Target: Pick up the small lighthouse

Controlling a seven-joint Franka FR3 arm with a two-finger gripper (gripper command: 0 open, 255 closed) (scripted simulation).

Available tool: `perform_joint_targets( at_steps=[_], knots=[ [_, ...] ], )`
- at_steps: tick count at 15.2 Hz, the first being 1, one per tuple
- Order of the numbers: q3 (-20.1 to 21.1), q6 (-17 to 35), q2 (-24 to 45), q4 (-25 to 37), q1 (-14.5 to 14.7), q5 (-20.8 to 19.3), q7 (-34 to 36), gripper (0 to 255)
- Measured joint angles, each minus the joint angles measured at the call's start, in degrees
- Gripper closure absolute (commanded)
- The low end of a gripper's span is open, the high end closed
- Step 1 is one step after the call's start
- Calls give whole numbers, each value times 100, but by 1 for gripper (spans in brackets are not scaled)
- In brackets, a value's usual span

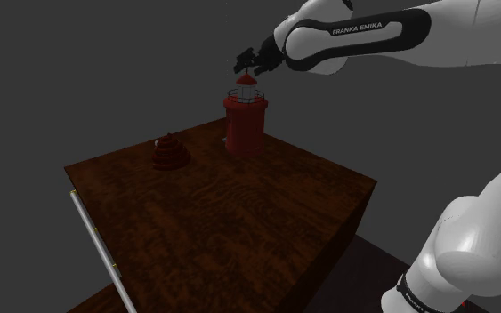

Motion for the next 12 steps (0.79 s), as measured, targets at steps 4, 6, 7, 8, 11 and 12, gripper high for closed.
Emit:
perform_joint_targets(
  at_steps=[4, 6, 7, 8, 11, 12],
  knots=[
    [-7, 178, -9, -178, 22, 50, -51, 255],
    [-9, 191, -19, -193, 23, 56, -55, 255],
    [-9, 193, -20, -195, 23, 56, -55, 255],
    [-10, 194, -22, -197, 23, 56, -56, 255],
    [-13, 191, -15, -190, 24, 60, -60, 255],
    [-12, 189, -15, -188, 23, 59, -59, 255]
  ],
)
